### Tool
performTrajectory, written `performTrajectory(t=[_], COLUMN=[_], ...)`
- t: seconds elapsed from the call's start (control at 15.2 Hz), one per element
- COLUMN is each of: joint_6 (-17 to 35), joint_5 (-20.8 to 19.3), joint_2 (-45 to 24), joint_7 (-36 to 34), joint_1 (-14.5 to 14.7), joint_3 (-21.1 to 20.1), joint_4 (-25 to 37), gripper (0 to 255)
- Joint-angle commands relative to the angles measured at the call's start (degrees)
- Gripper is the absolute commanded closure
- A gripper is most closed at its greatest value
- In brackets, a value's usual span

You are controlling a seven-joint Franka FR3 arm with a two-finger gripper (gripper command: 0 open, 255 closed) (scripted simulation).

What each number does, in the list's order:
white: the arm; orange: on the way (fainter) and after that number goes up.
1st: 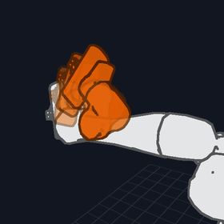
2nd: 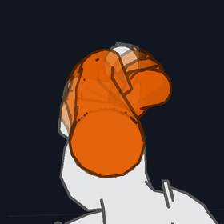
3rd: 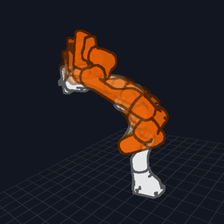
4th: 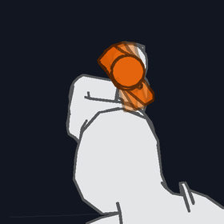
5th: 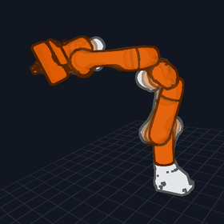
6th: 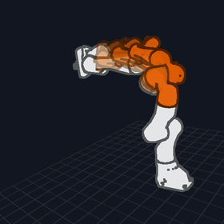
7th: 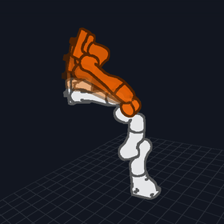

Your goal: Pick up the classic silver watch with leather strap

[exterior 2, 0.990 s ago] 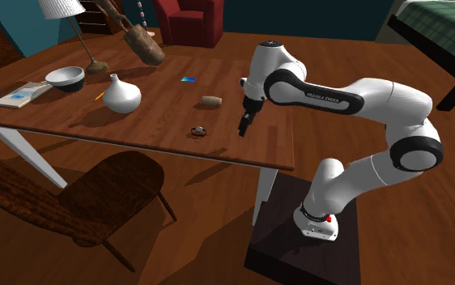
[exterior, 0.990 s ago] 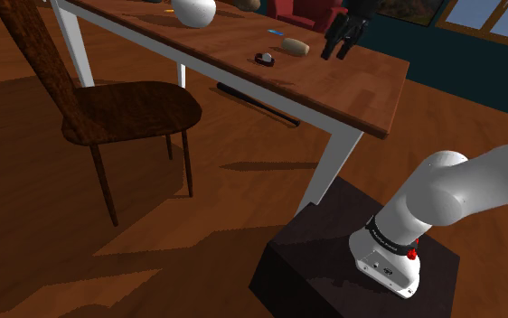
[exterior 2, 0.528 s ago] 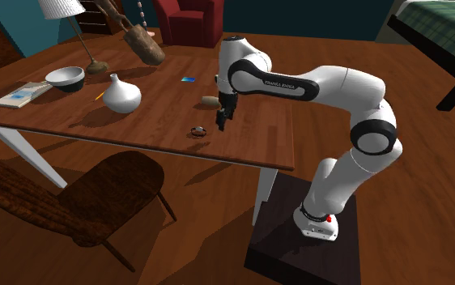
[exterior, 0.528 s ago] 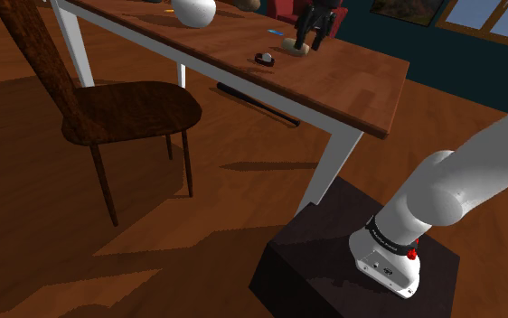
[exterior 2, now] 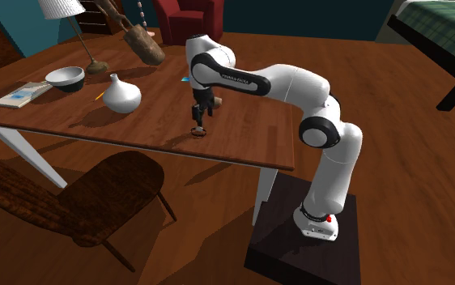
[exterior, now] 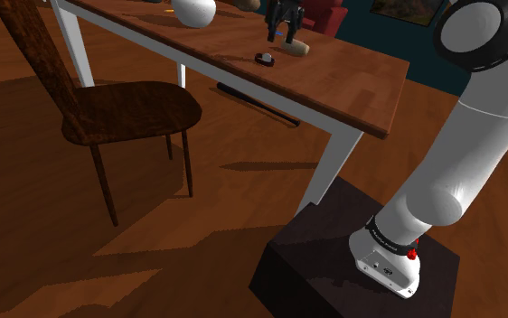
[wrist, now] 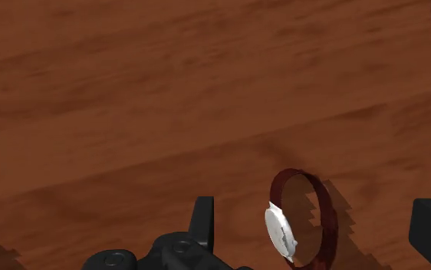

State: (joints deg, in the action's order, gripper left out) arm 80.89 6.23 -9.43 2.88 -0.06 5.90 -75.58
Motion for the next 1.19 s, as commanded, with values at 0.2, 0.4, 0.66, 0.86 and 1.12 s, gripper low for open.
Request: performTrajectory(t=[0.2,0.4,0.66,0.86,1.12], joint_6=[3.0,6.1,6.0,6.0,6.0], joint_5=[0.0,-0.1,-0.1,-0.1,-0.1], joint_2=[-0.9,0.0,-0.1,-0.1,-0.1], joint_7=[0.3,0.5,0.5,0.5,0.5], joint_1=[0.0,0.2,0.1,0.1,0.1], joint_3=[0.0,0.0,0.0,0.0,0.0], joint_4=[-2.7,-6.7,-6.5,-6.5,-6.5], gripper=[0,0,255,255,255])
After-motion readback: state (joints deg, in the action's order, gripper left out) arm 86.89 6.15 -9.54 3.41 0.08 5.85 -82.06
